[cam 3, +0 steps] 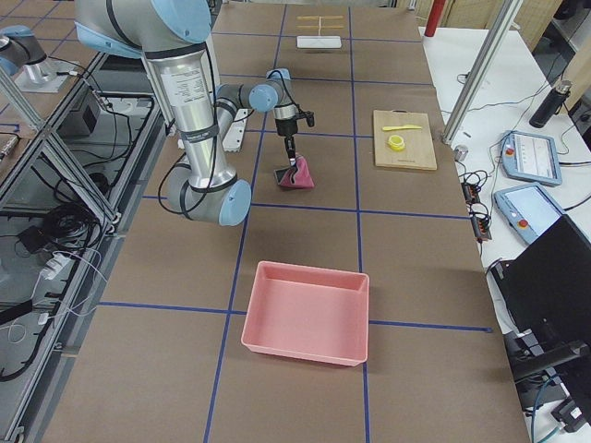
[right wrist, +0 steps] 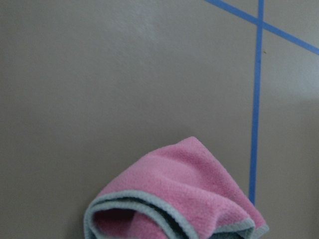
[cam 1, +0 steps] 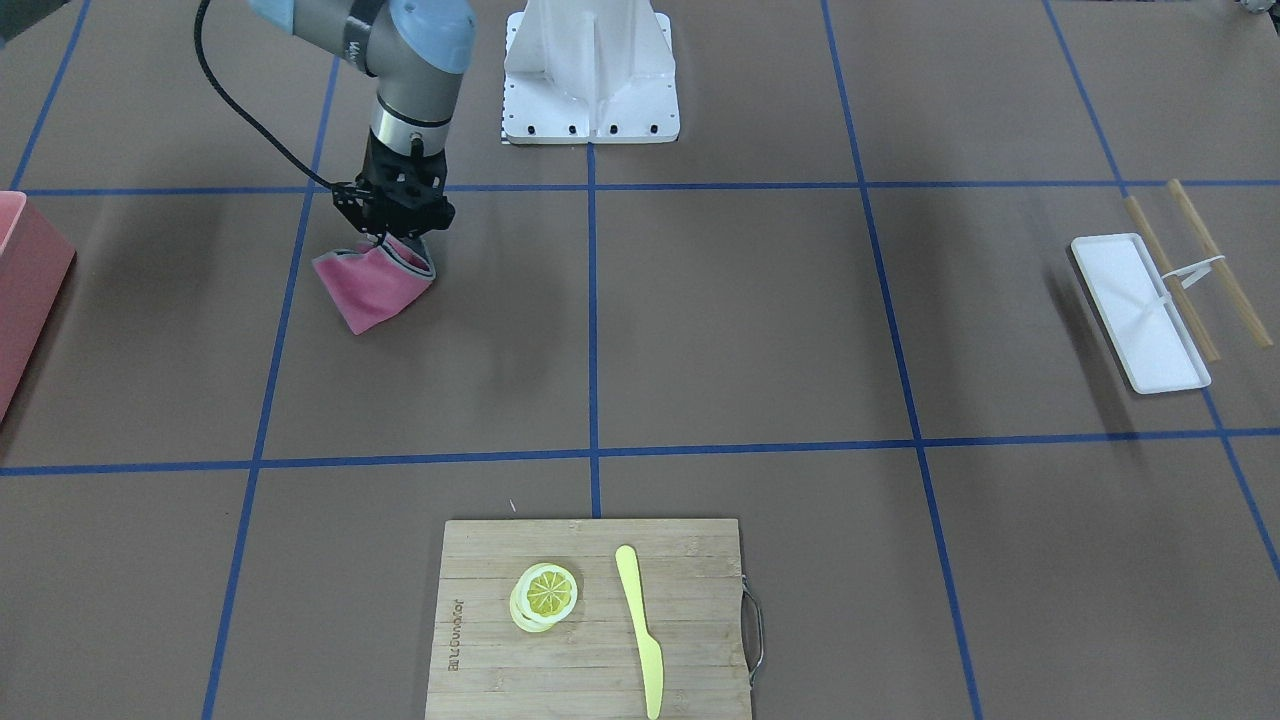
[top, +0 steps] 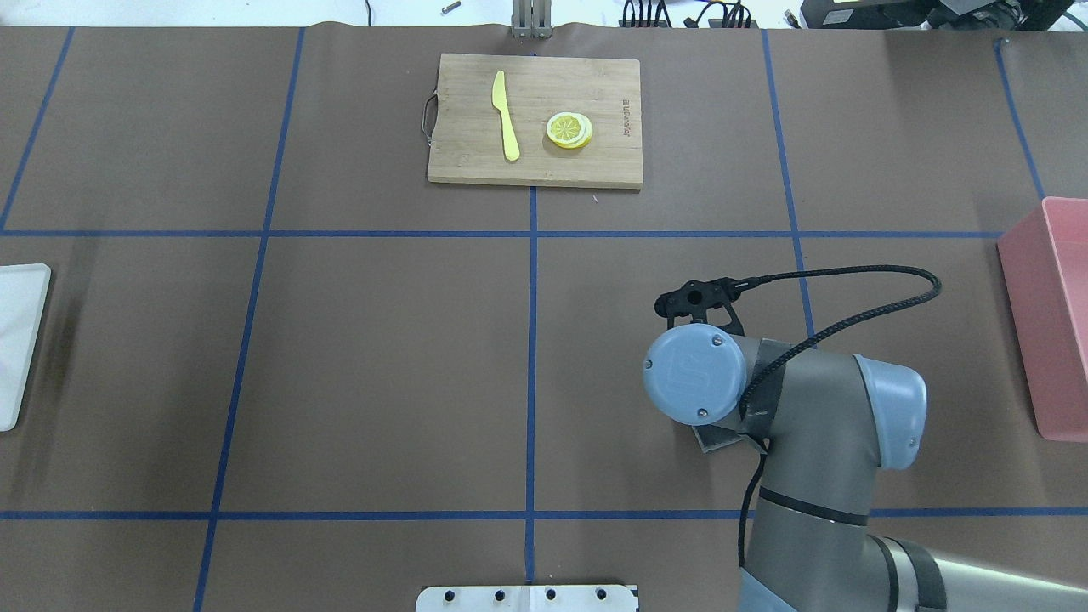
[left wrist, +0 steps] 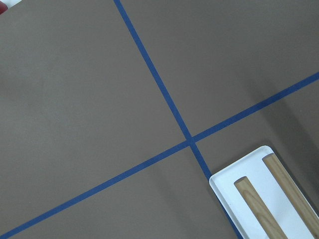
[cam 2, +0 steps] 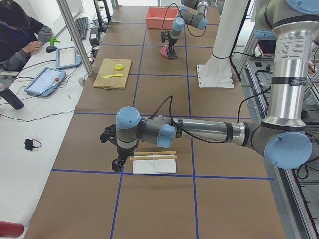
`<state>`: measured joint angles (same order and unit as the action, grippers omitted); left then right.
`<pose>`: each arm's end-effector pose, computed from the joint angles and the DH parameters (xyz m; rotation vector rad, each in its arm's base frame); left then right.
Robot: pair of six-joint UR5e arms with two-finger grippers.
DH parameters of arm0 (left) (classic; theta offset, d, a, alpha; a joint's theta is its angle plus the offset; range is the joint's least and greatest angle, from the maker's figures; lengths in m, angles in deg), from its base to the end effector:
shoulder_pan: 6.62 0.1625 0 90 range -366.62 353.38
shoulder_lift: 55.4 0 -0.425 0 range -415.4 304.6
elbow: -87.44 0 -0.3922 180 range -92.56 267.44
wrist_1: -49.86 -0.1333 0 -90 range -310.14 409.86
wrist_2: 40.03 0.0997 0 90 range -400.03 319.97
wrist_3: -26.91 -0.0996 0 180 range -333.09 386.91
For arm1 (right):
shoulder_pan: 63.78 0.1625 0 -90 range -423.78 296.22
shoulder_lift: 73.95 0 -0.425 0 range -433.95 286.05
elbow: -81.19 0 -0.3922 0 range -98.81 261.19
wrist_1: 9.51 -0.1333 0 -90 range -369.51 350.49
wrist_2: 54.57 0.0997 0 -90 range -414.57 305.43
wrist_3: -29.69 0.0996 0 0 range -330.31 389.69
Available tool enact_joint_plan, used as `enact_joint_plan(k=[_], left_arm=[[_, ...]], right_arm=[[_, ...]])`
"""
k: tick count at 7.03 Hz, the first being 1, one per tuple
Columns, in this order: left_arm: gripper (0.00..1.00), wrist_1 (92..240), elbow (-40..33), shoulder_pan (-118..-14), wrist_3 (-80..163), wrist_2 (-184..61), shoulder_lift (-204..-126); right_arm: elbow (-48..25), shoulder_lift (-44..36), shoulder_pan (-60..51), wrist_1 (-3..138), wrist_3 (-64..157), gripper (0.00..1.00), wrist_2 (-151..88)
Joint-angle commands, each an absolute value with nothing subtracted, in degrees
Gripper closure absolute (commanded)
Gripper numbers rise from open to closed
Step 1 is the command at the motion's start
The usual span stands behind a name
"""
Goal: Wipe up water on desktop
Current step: 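Wipe the cloth across the table with the right gripper toward the cutting board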
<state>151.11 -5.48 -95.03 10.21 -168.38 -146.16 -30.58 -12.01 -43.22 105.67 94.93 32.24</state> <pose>-0.0572 -0.5153 0.6121 0.3382 0.6308 0.3928 -0.4990 -0.3354 0.2867 0.2163 -0.3758 -0.0602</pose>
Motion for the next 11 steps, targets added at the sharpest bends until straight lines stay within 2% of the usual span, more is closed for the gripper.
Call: enact_joint_plan(k=[1, 3, 4, 5, 8, 11], left_arm=[[0.01, 151.11, -5.55, -95.03, 10.21, -168.97, -146.19], [0.01, 151.11, -5.55, -95.03, 10.21, -168.97, -146.19], [0.01, 151.11, -5.55, -95.03, 10.21, -168.97, -146.19], [0.01, 151.11, -5.55, -95.03, 10.21, -168.97, -146.19], [0.01, 151.11, -5.47, -95.03, 10.21, -168.97, -146.28], [0.01, 151.11, -5.47, -95.03, 10.21, -168.97, -146.28]], right_arm=[[-25.98, -16.28, -42.34, 96.11, 96.56, 1.0, 32.18], [-15.38, -23.36, -42.34, 85.81, 101.38, 1.0, 32.18], [-11.32, -28.28, -42.34, 84.98, 102.8, 1.0, 32.18], [-11.02, -29.2, -42.25, 84.89, 103.07, 1.0, 32.18], [-10.92, -28.17, -40.15, 84.89, 102.38, 1.0, 32.44], [-13.02, -19.23, -33.92, 84.88, 88.98, 1.0, 36.75]])
